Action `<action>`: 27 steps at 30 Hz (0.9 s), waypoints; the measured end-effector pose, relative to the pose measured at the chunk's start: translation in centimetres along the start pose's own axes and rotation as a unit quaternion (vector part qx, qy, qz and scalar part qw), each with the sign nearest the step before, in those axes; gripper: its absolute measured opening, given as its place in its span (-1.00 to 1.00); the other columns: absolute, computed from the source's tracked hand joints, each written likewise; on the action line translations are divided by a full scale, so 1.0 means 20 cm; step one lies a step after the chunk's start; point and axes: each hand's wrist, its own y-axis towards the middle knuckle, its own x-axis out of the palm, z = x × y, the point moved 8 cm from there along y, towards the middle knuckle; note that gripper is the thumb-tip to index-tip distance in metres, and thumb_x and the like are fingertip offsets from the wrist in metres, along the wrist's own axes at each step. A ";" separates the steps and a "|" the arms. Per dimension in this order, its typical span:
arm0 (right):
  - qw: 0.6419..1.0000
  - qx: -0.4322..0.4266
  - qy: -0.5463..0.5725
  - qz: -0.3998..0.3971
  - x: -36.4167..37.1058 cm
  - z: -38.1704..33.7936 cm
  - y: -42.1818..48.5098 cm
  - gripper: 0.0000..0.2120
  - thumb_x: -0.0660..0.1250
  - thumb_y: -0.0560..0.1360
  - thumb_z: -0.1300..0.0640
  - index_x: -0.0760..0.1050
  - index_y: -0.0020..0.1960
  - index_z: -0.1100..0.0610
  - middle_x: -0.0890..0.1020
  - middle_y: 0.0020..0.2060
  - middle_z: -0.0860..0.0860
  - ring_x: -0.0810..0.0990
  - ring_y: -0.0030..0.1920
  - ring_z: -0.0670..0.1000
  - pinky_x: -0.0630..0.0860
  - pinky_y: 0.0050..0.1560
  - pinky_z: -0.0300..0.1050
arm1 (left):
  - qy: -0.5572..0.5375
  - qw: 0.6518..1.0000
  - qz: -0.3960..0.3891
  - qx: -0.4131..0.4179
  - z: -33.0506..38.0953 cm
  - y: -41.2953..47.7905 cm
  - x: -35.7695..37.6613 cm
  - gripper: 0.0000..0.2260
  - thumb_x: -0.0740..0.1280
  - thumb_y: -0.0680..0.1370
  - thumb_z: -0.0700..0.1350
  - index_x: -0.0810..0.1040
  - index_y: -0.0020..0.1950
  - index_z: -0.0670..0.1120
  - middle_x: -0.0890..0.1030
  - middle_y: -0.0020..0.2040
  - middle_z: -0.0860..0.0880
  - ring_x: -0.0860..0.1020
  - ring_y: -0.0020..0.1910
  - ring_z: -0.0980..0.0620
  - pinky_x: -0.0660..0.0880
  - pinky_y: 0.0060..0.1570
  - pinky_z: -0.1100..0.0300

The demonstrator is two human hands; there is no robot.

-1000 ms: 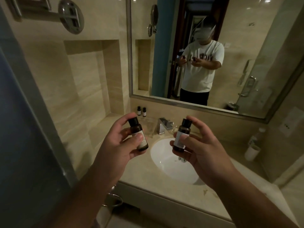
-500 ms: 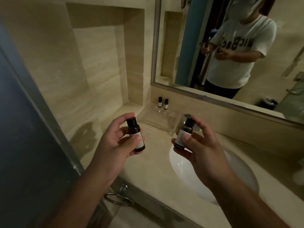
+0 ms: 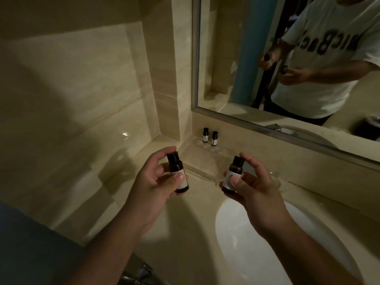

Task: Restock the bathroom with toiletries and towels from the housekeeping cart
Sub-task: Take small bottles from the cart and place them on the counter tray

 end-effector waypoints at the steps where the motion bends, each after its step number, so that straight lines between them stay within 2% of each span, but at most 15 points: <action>1: 1.000 0.001 0.000 0.007 -0.02 0.02 0.03 -0.48 0.32 0.55 0.35 0.48 0.22 -0.27 0.65 0.08 0.10 0.70 0.03 0.04 0.66 -0.05 -0.11 | 0.007 1.000 -0.007 -0.004 -0.02 0.03 0.02 -0.54 0.50 0.46 -0.21 0.57 0.20 0.27 0.67 0.06 -0.12 0.65 0.10 -0.17 0.64 -0.01 -0.13; 4: 0.999 0.002 0.004 0.033 -0.10 0.07 0.15 -0.55 0.33 0.56 0.34 0.48 0.32 -0.10 0.64 0.10 0.19 0.69 0.07 0.08 0.65 0.01 -0.09 | 0.015 1.000 -0.014 -0.013 -0.06 0.13 0.06 -0.51 0.49 0.38 -0.14 0.57 0.20 0.32 0.66 0.04 -0.09 0.65 0.02 -0.10 0.65 -0.04 -0.06; 7: 0.999 0.007 -0.014 0.036 -0.14 0.13 0.26 -0.68 0.28 0.59 0.32 0.57 0.28 0.06 0.68 0.08 0.14 0.68 0.11 0.12 0.62 0.13 -0.02 | 0.021 0.999 -0.016 -0.025 -0.15 0.25 0.07 -0.50 0.49 0.47 -0.25 0.56 0.21 0.31 0.66 0.06 -0.04 0.66 0.02 -0.03 0.64 -0.05 0.04; 11: 0.997 0.036 -0.002 0.061 -0.16 0.23 0.41 -0.71 0.29 0.58 0.33 0.58 0.26 0.14 0.69 0.12 0.11 0.66 0.16 0.14 0.56 0.23 0.10 | 0.043 0.998 -0.016 -0.050 -0.24 0.43 0.08 -0.70 0.44 0.53 -0.24 0.67 0.03 0.20 0.69 -0.02 0.08 0.67 0.00 0.05 0.64 0.04 -0.06; 15: 0.993 0.072 -0.005 0.095 -0.16 0.32 0.60 -0.72 0.33 0.57 0.32 0.54 0.27 0.20 0.70 0.10 0.12 0.68 0.12 0.13 0.59 0.21 0.06 | 0.036 0.997 -0.015 -0.071 -0.31 0.60 0.07 -0.71 0.43 0.53 -0.26 0.62 0.11 0.13 0.69 -0.01 0.08 0.67 0.01 0.05 0.64 0.04 -0.04; 19: 0.988 0.091 -0.045 0.118 -0.13 0.40 0.79 -0.77 0.41 0.53 0.28 0.56 0.16 0.10 0.72 -0.01 0.05 0.73 -0.01 0.04 0.60 0.19 0.06 | 0.037 0.995 -0.029 -0.083 -0.39 0.72 0.04 -0.73 0.48 0.50 -0.23 0.65 0.09 0.11 0.69 0.00 0.05 0.68 0.02 0.03 0.63 -0.01 0.06; 23: 0.979 0.109 -0.099 0.144 -0.13 0.54 0.97 -0.75 0.46 0.51 0.21 0.55 0.15 0.04 0.73 -0.05 0.03 0.72 -0.01 0.05 0.56 0.22 0.16 | 0.033 0.994 -0.034 -0.101 -0.48 0.82 0.00 -0.76 0.50 0.44 -0.18 0.67 0.05 0.07 0.69 -0.03 0.03 0.68 -0.01 -0.01 0.64 -0.01 0.05; 25: 0.971 0.118 -0.129 0.161 -0.15 0.60 1.05 -0.77 0.46 0.52 0.18 0.53 0.12 -0.03 0.73 -0.09 -0.02 0.71 -0.02 -0.01 0.58 0.13 0.06 | 0.044 0.992 -0.035 -0.109 -0.52 0.87 -0.02 -0.75 0.51 0.40 -0.12 0.66 0.04 0.10 0.69 -0.01 0.04 0.68 0.02 0.00 0.63 -0.01 0.08; 27: 0.964 0.120 -0.157 0.178 -0.17 0.63 1.12 -0.77 0.44 0.53 0.16 0.48 0.07 -0.12 0.69 -0.10 -0.08 0.67 -0.08 -0.09 0.54 -0.07 -0.10 | 0.061 0.991 -0.035 -0.110 -0.55 0.92 -0.04 -0.75 0.51 0.47 -0.20 0.63 0.07 0.08 0.70 -0.02 0.07 0.68 0.03 0.02 0.62 -0.02 0.14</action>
